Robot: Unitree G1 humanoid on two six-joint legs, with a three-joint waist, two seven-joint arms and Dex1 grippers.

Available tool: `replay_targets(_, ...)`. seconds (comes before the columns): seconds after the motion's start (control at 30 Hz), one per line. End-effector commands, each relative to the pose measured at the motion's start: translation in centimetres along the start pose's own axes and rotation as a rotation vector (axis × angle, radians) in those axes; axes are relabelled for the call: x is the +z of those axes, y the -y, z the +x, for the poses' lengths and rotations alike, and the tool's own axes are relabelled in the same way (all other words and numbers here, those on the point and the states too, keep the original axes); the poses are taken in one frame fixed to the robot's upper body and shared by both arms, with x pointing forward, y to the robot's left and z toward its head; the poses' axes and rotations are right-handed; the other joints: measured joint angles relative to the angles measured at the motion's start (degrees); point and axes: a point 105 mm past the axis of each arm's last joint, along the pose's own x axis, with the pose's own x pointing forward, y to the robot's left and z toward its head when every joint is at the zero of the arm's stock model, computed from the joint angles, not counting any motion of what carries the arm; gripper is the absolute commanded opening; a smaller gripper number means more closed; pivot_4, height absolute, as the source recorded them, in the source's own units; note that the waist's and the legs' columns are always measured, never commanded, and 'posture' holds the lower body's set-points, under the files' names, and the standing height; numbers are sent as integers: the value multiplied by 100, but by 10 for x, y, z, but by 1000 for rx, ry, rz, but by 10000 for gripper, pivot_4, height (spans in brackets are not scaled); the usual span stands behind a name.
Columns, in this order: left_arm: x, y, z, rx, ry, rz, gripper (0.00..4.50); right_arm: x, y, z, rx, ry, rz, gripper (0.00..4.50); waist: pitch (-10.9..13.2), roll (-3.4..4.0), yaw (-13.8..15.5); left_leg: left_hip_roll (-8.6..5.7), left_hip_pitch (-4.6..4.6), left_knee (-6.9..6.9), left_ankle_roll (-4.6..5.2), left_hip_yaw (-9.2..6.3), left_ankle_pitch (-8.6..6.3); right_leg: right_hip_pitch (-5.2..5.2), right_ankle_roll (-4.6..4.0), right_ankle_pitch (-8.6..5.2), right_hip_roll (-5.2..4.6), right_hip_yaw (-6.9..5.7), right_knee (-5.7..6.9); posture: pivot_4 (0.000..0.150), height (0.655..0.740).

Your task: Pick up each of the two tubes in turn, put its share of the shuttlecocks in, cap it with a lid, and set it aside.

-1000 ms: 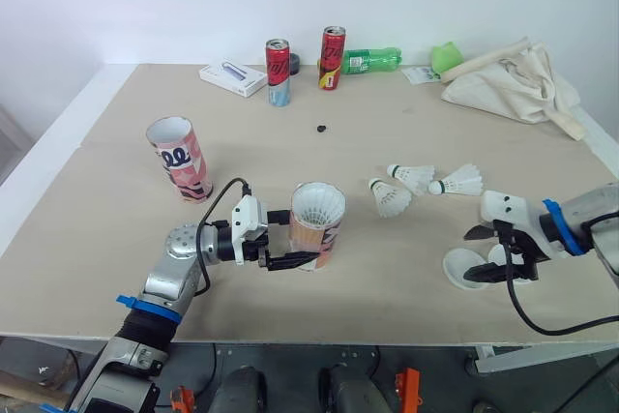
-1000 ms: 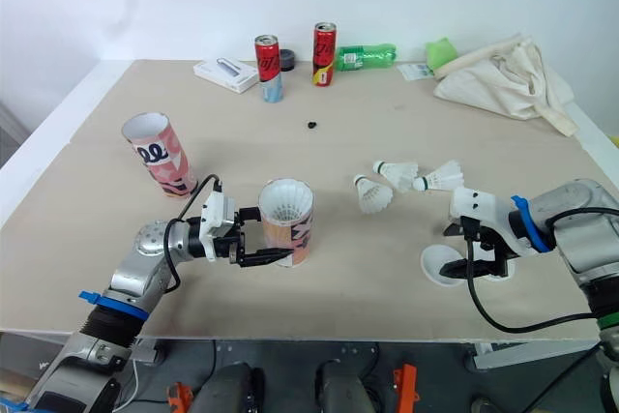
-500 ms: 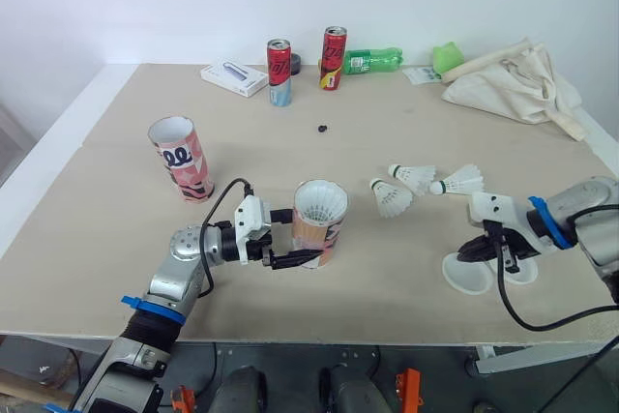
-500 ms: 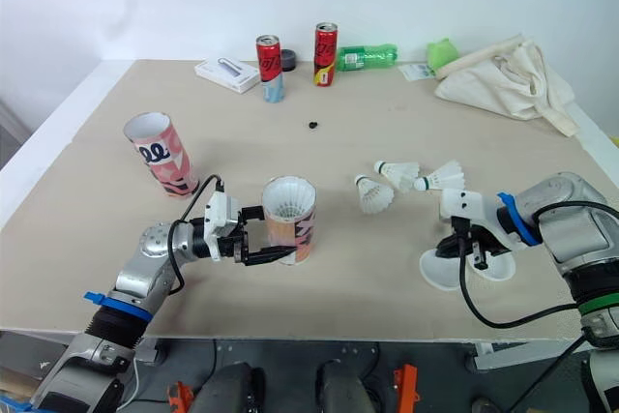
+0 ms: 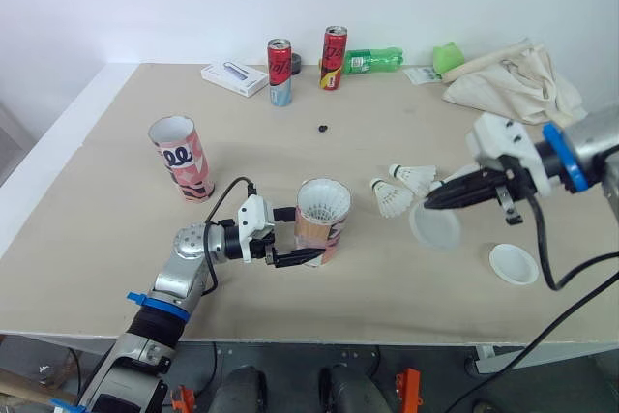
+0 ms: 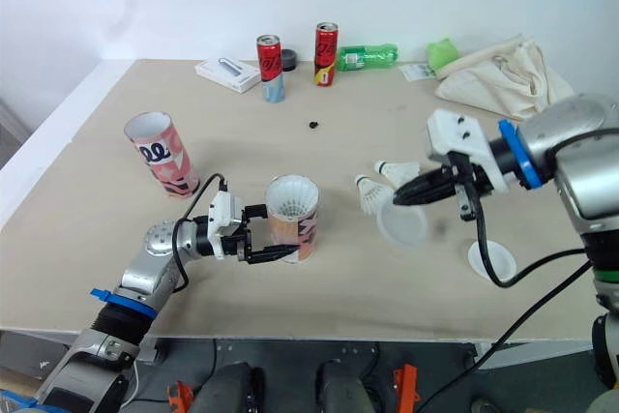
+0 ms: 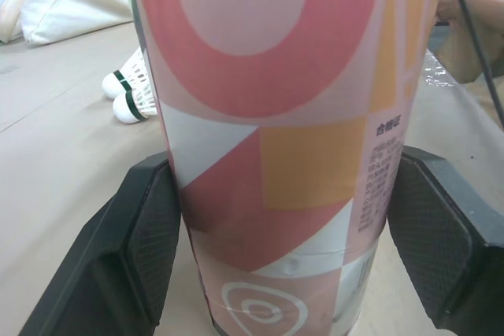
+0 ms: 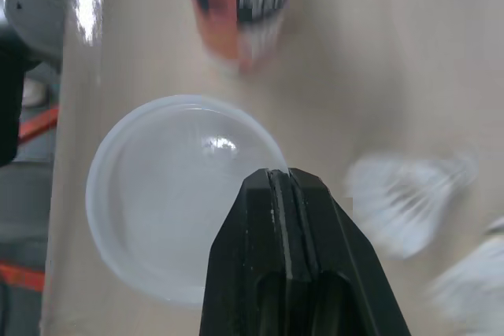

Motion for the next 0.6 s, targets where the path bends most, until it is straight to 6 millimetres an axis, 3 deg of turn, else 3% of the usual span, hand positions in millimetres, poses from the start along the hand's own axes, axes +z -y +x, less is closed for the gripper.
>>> replay_targets(0.03,-16,2,1,-16,-59,-62,35183,28,12,-7,1,-7,-117,906,0,0,-2,0,1,0,0,2,0,0,-6,-2,0,1,0,1500,7400)
replay_targets(0.3,-21,3,2,-86,-106,-102,35183,95,24,30,115,33,-382,906,-1,2,-20,9,-8,-7,1,2,1,-16,-10,-1,12,0,3,1500,7400)
replay_targets(0.6,-22,7,-4,-144,-159,-135,35183,111,24,61,201,-6,-544,906,-1,2,-10,1,-40,-7,4,-6,-4,-36,-38,7,-4,-12,2,1500,7400)
